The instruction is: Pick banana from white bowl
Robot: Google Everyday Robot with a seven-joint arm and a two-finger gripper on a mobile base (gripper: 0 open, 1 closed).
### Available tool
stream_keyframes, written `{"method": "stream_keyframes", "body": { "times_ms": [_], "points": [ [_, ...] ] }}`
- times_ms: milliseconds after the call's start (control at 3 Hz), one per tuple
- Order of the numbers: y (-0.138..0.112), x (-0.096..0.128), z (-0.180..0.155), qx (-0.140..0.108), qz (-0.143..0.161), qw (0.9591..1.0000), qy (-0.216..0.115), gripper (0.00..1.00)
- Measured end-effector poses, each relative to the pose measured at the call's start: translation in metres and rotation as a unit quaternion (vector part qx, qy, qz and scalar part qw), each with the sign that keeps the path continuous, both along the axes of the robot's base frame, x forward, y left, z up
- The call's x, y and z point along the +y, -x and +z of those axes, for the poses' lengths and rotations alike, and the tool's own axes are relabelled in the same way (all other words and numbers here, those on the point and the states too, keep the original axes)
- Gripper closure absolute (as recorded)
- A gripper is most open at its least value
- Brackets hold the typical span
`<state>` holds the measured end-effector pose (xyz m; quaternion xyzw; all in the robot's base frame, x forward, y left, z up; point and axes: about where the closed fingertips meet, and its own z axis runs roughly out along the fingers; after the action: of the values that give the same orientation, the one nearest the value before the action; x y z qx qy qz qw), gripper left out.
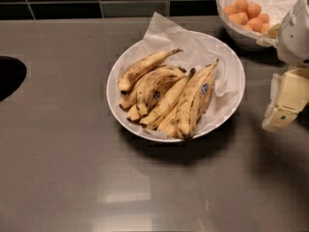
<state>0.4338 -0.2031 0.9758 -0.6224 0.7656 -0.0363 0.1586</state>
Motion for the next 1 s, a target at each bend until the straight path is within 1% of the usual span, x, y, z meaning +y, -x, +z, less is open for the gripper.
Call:
{"method": "stream_keyframes", "body": {
  "times_ms": [333, 667, 1000],
  "points": [
    [0.011, 0.027, -0.01, 0.002, 0.041, 0.999, 0.016, 0.0],
    [0.044, 0.077, -0.025, 0.009, 0.117, 0.9915, 0.055, 0.0],
    [0.044, 0.077, -0.025, 0.009, 0.118, 0.9915, 0.055, 0.0]
  ]
}}
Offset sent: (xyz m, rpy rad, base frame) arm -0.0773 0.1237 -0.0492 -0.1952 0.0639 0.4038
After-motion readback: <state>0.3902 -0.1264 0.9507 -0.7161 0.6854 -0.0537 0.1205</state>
